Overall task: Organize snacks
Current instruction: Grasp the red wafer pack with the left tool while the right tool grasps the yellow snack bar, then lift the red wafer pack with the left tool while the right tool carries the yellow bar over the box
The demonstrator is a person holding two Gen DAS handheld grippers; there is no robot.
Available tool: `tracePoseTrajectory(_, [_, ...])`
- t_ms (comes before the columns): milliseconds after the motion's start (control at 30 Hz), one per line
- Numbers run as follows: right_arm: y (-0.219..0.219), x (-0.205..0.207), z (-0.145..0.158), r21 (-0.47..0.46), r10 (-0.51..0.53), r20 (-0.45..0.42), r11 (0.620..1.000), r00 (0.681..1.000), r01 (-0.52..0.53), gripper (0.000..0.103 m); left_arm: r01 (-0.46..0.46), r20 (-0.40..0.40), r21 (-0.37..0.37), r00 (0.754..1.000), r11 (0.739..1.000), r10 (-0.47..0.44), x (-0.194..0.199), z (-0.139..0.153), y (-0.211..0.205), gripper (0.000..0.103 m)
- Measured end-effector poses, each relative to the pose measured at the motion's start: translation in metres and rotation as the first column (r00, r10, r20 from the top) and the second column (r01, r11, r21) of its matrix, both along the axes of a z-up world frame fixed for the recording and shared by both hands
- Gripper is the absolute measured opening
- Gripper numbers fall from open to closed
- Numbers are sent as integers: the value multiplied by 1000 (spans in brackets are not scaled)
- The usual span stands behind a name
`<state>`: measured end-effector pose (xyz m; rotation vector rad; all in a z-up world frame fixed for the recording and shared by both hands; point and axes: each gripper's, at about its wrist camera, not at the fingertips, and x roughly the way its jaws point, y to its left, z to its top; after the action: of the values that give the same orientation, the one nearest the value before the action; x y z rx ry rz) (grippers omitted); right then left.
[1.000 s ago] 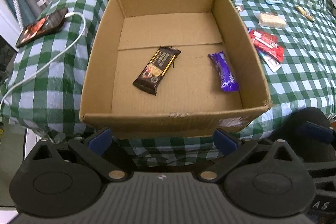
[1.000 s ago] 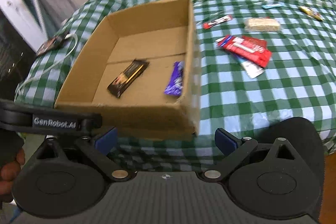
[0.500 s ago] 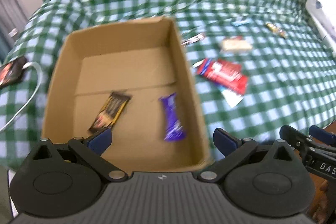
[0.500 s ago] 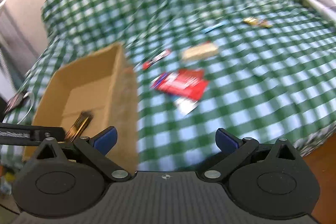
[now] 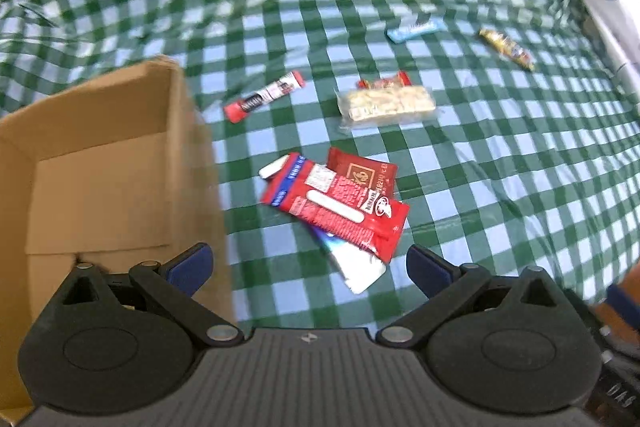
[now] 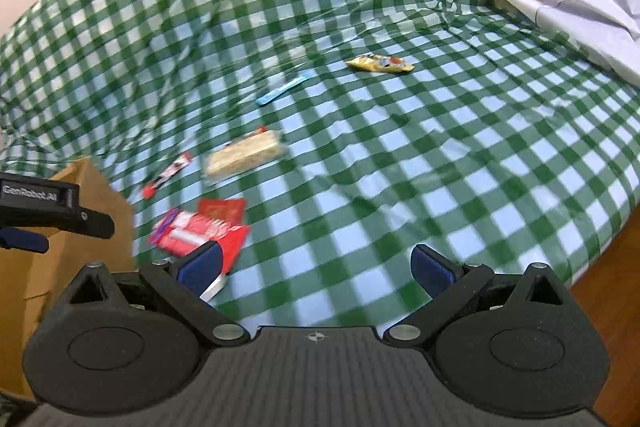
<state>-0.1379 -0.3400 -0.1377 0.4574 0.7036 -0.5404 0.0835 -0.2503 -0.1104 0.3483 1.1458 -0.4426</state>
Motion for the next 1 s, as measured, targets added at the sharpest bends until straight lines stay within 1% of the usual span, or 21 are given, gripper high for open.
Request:
tracePoseTrajectory(133, [-45,25,-8,-58,-16,-3,998,1000,15,100,-42,-78,30,996,999,44,24,-37,-22,103])
tracePoseTrajectory(233, [-90,61,-14,-164,1,-8,986,1000,-3,100,-70,-120,56,990,996,76,40,-64,-33,103])
tracePoseTrajectory(333, [-147,118,-25,-254,63,-40,965,997,-71,100,-67,-130,90,988,994,79,57,-84,-43,103])
tracePoseTrajectory(400, [-183,159,-32,-283,113,-75,950,991,-130,100,-60,-140,111,987,992,75,70,-96,-50,103])
tracePoseTrajectory(433, [-200,176,-35,-298,115,-85,945,990,-136,100,-57,-150,114,986,992,74,76,-102,-52,103])
tracePoseTrajectory(467, [-218,195,-40,-304,108,-99,943,989,-133,100,-57,-160,121,984,991,77,80,-107,-54,103])
tracePoseTrajectory(500, [-236,214,-46,-285,103,-117,949,988,-132,100,-60,-175,127,981,990,82,85,-113,-56,103])
tracePoseTrajectory(567, [-266,244,-60,-242,82,-139,964,987,-114,100,-60,-198,115,977,992,82,91,-120,-55,103])
tracePoseTrajectory(667, [-285,277,-85,-219,83,-194,968,977,-126,100,-56,-193,81,979,995,71,96,-120,-55,103])
tracePoseTrajectory(700, [-287,286,-93,-229,83,-204,965,976,-130,100,-57,-184,70,981,996,69,96,-118,-53,98])
tracePoseTrajectory(733, [-289,293,-100,-230,90,-211,963,973,-138,96,-59,-167,51,984,997,67,95,-115,-51,81])
tracePoseTrajectory(767, [-291,298,-107,-210,111,-228,964,967,-160,90,-62,-151,29,986,998,66,94,-110,-47,69])
tracePoseTrajectory(800, [-290,296,-108,-208,127,-195,964,973,-167,78,-66,-153,2,986,998,65,94,-105,-42,30])
tracePoseTrajectory(833, [-286,292,-106,-205,164,-162,959,973,-196,45,-68,-176,-23,982,997,63,95,-102,-37,2])
tracePoseTrajectory(867, [-280,287,-105,-226,189,-157,948,969,-222,26,-80,-206,-41,976,996,70,95,-99,-32,0])
tracePoseTrajectory(900, [-272,283,-103,-248,202,-185,937,962,-245,26,-86,-210,-51,975,995,74,95,-97,-28,0])
tracePoseTrajectory(967, [-259,269,-101,-231,219,-204,936,954,-264,26,-59,-166,-55,985,997,49,88,-89,-24,0])
tracePoseTrajectory(1000, [-252,260,-100,-224,218,-210,938,953,-264,26,-47,-164,-58,986,997,37,83,-85,-23,0])
